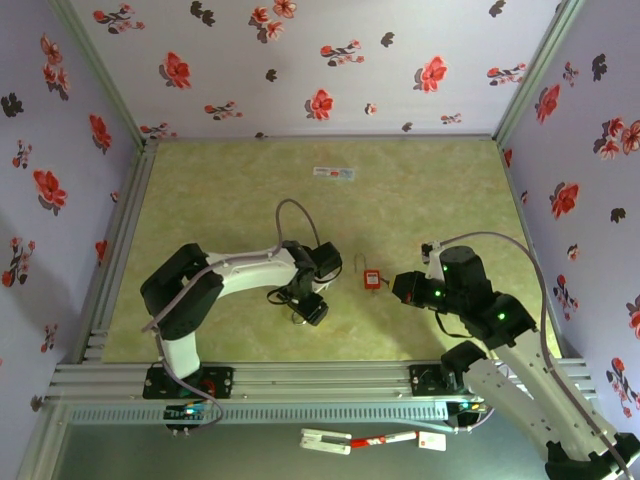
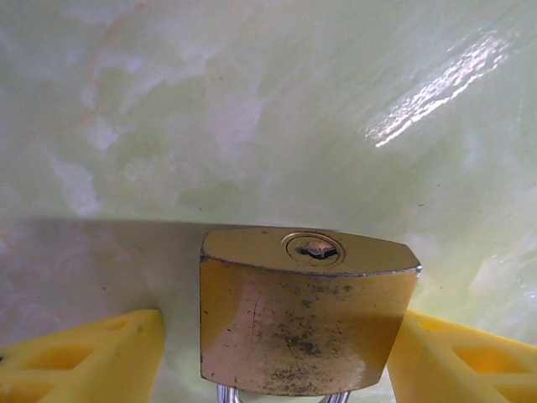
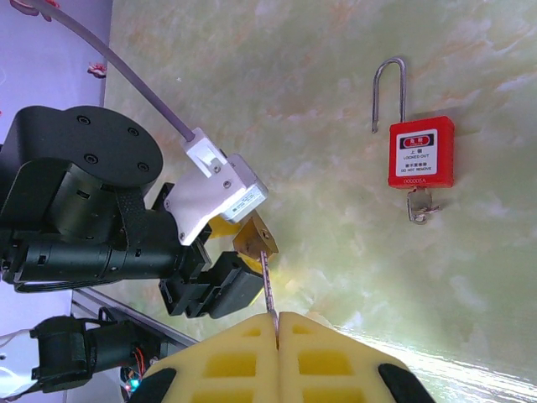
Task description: Unlock with the key
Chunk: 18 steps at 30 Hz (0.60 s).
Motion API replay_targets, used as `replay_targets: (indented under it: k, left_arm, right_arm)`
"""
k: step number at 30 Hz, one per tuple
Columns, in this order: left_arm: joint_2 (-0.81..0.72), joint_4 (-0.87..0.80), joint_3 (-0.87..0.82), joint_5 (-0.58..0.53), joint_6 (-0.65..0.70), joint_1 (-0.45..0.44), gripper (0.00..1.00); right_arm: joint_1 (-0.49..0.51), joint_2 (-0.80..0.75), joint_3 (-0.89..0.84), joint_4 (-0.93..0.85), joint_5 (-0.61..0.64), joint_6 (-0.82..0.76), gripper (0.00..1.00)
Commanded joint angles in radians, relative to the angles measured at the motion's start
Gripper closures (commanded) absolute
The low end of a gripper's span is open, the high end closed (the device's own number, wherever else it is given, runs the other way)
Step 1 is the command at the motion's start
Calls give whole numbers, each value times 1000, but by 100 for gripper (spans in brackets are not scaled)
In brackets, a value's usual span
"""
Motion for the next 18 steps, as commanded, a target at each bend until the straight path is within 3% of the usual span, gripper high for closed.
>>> replay_targets:
  k: [1,9,18]
  left_arm:
    - [37,5,27,-6,38,-14,31]
    - [57,12,36,-8,38,-35,36]
    - [3,37,24,-1,45,-49,50]
  right_arm:
    - [-7,-12,23,-10,16,-18,100]
    - [-7,-13,24,-12,15,-20,100]
    - [-7,-9,26,-15,18,-16,100]
